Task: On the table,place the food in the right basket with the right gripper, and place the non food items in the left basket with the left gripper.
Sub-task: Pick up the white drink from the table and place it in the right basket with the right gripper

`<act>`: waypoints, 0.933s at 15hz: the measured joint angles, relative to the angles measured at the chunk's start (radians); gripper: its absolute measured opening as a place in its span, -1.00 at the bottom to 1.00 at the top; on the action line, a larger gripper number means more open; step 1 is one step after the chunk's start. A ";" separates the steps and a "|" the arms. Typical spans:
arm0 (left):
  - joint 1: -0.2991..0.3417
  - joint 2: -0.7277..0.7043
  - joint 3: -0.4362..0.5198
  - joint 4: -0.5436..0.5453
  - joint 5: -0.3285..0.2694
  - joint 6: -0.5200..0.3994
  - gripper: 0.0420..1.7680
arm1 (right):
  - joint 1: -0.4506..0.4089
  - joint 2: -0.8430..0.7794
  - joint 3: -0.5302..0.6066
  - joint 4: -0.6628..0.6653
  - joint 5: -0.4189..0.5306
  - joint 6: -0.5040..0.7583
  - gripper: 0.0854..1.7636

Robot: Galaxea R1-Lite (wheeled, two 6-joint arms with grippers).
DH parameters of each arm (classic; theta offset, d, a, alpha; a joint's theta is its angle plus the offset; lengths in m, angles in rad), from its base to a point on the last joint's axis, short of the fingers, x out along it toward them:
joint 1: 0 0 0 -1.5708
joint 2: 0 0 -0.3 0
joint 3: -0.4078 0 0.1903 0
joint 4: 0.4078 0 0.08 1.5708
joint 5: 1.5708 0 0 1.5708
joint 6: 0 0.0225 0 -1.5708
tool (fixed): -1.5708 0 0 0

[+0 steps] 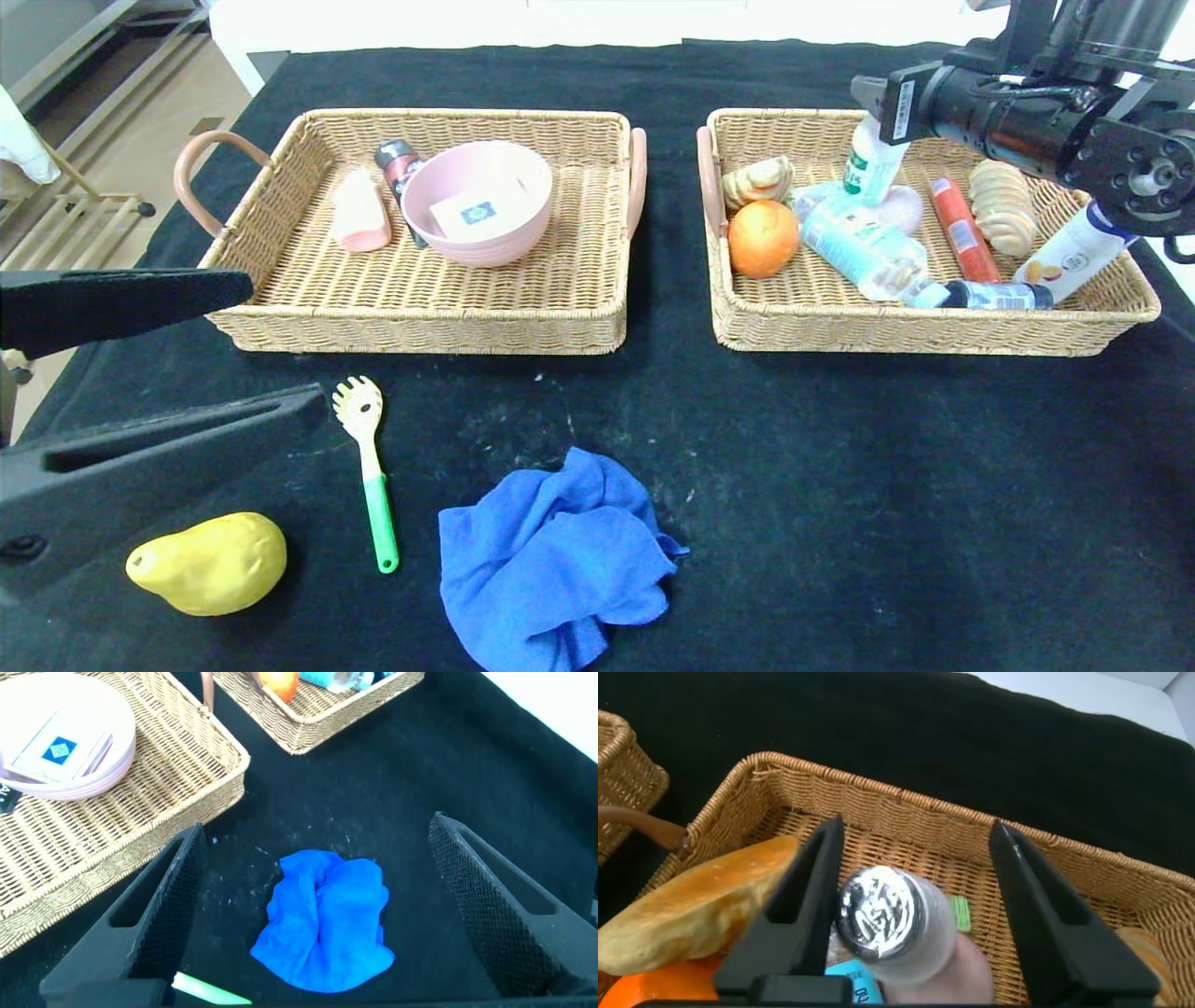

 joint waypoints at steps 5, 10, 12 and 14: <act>0.000 0.000 0.000 0.000 0.000 0.000 0.94 | 0.000 -0.001 0.002 0.002 0.000 0.012 0.60; 0.000 0.000 0.000 0.000 0.000 0.000 0.94 | 0.007 -0.008 0.010 0.007 0.000 0.013 0.75; 0.000 0.000 0.000 0.000 0.000 0.000 0.94 | 0.010 -0.015 0.011 0.018 0.001 0.013 0.79; 0.000 0.000 0.000 0.000 0.000 0.000 0.94 | 0.011 -0.024 0.018 0.030 0.003 0.014 0.83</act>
